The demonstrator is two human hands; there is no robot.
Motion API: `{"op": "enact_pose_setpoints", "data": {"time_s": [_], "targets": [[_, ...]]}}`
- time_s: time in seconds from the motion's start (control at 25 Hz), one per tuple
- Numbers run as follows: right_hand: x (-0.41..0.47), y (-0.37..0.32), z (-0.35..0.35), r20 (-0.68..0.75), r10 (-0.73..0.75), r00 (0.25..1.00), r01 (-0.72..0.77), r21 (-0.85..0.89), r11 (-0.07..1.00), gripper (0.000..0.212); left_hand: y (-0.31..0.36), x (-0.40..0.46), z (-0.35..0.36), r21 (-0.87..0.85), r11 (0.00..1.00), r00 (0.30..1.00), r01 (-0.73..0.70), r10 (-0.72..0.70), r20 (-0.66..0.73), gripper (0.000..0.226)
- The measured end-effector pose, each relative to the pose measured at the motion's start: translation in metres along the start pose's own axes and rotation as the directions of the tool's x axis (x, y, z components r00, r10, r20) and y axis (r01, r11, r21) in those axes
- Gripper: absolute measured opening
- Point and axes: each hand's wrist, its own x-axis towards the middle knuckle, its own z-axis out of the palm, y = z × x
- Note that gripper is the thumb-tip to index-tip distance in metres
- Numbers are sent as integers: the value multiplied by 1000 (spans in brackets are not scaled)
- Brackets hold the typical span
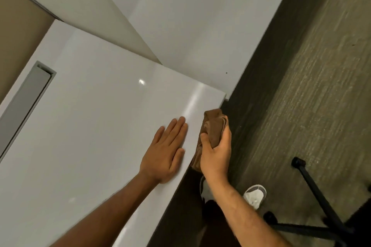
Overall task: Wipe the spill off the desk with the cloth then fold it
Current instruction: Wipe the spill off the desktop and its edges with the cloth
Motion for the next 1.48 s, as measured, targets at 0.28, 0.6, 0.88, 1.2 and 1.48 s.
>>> {"op": "enact_pose_setpoints", "data": {"time_s": [0.28, 0.6, 0.88, 1.2, 1.48], "targets": [[102, -57, -34, 33, -13, 999, 17, -122, 992, 62, 2, 4, -6, -65, 998, 999, -2, 0, -40, 63], [156, -75, -64, 274, 29, 961, 29, -204, 978, 48, -11, 93, -45, -368, 893, 924, 258, -340, -178, 72], [228, -99, -61, 442, 131, 888, -67, -159, 985, 56, -2, 146, -37, -384, 764, 773, 518, -611, -171, 79], [285, -107, 13, 675, 274, 685, -178, -209, 961, 39, 1, 150, -33, -230, 766, 754, 600, -638, -158, 79], [300, -125, 103, 887, 128, 444, 286, -276, 918, 50, -4, 151, -31, -222, 767, 746, 601, -639, -186, 80]]}}
